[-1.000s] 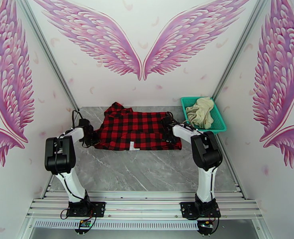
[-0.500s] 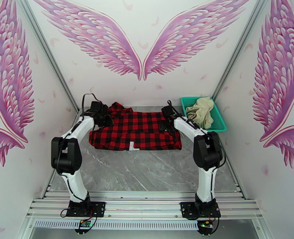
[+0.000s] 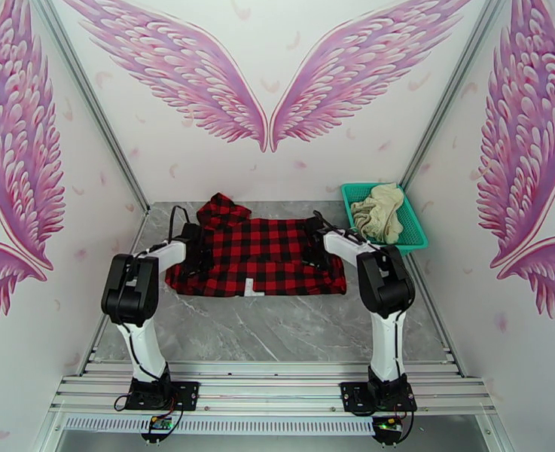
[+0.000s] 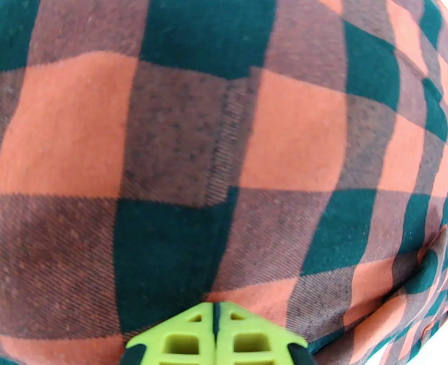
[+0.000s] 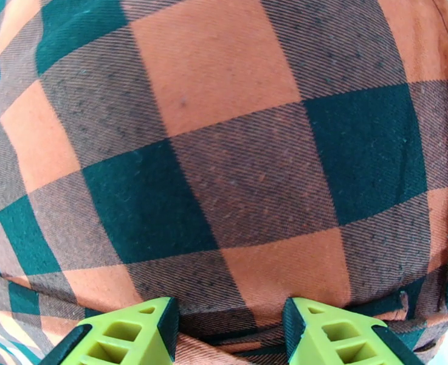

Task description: Fold and stack the mixed laundry pile

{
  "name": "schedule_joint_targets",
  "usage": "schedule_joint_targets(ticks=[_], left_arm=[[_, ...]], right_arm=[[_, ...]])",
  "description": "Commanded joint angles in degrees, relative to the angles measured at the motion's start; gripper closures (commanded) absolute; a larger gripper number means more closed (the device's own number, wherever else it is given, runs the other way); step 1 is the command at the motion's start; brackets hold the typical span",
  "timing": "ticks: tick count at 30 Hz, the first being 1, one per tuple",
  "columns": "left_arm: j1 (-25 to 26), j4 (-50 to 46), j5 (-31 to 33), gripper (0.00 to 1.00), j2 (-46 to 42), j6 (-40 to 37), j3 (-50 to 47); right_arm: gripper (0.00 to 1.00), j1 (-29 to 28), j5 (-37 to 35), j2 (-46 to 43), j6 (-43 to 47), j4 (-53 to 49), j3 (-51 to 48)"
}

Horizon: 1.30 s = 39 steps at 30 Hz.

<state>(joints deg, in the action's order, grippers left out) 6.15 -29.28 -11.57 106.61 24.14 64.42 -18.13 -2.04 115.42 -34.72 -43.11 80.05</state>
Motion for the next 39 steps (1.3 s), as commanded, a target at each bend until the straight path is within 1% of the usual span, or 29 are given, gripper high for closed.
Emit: schedule_joint_targets(ticks=[1,6,9,12,15,17,20,22,25,28,30,33,36,39], left_arm=[[-0.8,-2.7,3.1,1.0,-6.3,3.8,-8.1],[-0.5,-1.8,2.6,1.0,-14.9,8.4,-18.1],[-0.1,-2.4,3.0,1.0,-17.8,9.0,-20.8],[-0.2,-4.0,3.9,1.0,-21.2,9.4,-22.0],[-0.3,-5.6,4.0,0.99,-23.6,8.9,-20.9],[-0.2,-6.9,4.1,0.97,-24.2,7.7,-18.4],[0.1,-8.6,3.8,0.96,-23.0,5.0,-12.0],[0.4,-8.1,1.6,0.95,-20.7,2.7,-6.9],[1.0,-6.5,-0.8,0.94,-14.6,-0.1,-0.2],[1.0,-4.5,-0.6,0.95,-7.4,-2.5,6.1],[1.0,-4.6,-1.1,0.95,-1.9,-3.8,12.5],[1.1,-6.0,-1.7,0.96,6.4,-3.7,21.7],[1.1,-5.5,-2.2,0.97,13.0,-1.6,28.2],[1.0,-6.4,-0.8,0.98,18.7,1.0,33.5]], right_arm=[[0.47,-0.2,-1.1,-4.1,-3.5,-4.3,-9.1],[0.47,-2.4,-2.5,-12.2,-6.3,-3.0,-20.4],[0.47,-4.6,-3.4,-15.0,-8.2,-3.4,-24.0],[0.47,-6.7,-3.9,-16.4,-9.5,-3.4,-25.5],[0.47,-6.9,-5.1,-16.7,-9.2,-4.5,-24.0],[0.46,-6.9,-6.8,-16.9,-7.6,-6.2,-20.4],[0.46,-6.8,-9.1,-16.3,-3.8,-8.6,-12.8],[0.45,-6.8,-10.5,-14.9,-1.5,-9.8,-7.7],[0.45,-6.6,-9.4,-11.6,1.6,-7.6,-1.7],[0.45,-6.0,-8.2,-5.2,3.6,-6.6,4.6],[0.46,-5.3,-8.0,-0.7,4.7,-6.9,9.2],[0.46,-3.6,-7.8,5.1,5.6,-7.5,15.3],[0.46,-1.3,-6.3,10.5,5.6,-8.7,20.7],[0.46,0.5,-5.7,15.0,5.8,-10.7,25.1]])
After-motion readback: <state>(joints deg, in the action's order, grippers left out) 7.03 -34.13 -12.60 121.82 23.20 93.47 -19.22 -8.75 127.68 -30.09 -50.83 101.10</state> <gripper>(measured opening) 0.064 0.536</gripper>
